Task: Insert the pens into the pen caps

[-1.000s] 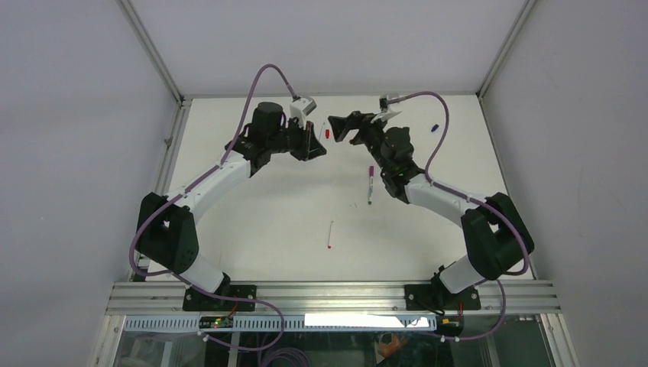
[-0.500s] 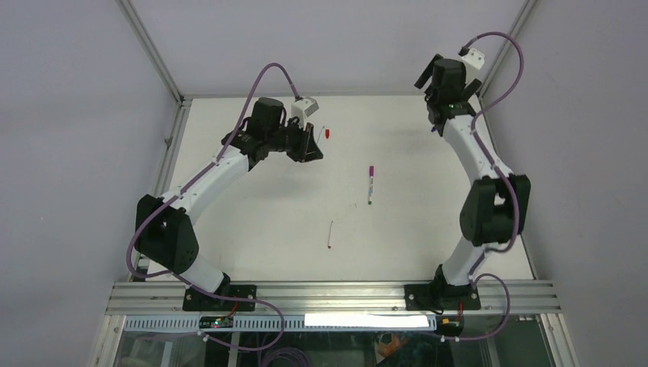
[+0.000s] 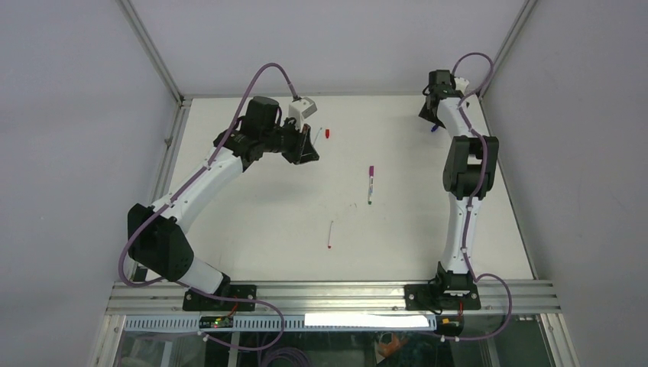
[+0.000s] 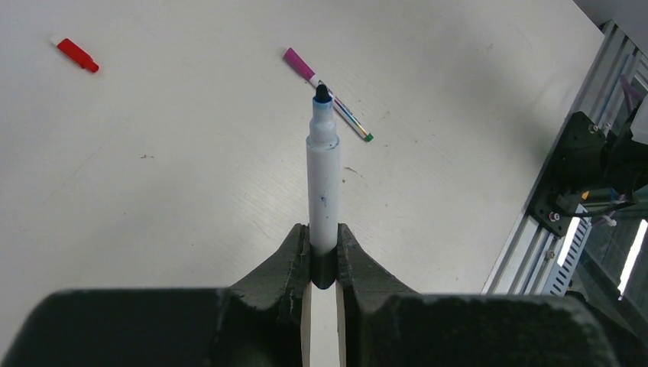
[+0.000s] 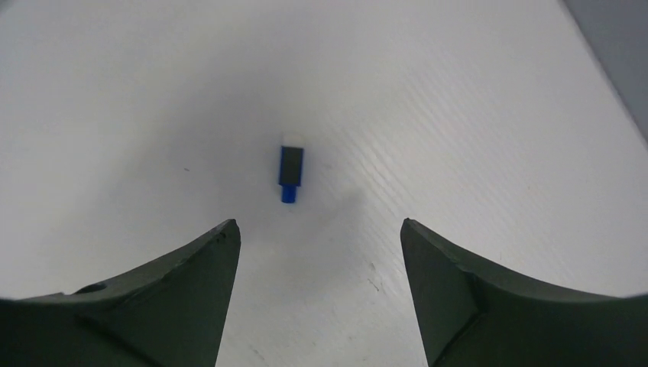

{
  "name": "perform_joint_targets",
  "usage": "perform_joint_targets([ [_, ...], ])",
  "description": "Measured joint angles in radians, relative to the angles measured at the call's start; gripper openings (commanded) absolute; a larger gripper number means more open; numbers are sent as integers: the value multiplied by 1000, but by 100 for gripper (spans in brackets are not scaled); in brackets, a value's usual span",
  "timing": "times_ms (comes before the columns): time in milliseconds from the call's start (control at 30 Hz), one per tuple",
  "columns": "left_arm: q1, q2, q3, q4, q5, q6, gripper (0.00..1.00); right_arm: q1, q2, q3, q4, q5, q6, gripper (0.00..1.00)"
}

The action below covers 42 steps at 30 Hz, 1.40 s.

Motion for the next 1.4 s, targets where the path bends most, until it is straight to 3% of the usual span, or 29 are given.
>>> perform_joint_targets([
  [233, 0, 0, 0, -19, 0, 17, 0, -10, 42, 224, 6, -5, -32, 65],
  [367, 0, 1, 0, -32, 0, 27, 0, -27, 122, 310, 3, -16, -41, 63],
  [700, 0, 30, 0, -37, -1, 49, 0, -40, 253, 388, -69, -50, -57, 63],
  [1400, 0, 43, 0, -82, 25, 77, 0, -39, 260, 410, -82, -68, -87, 55],
])
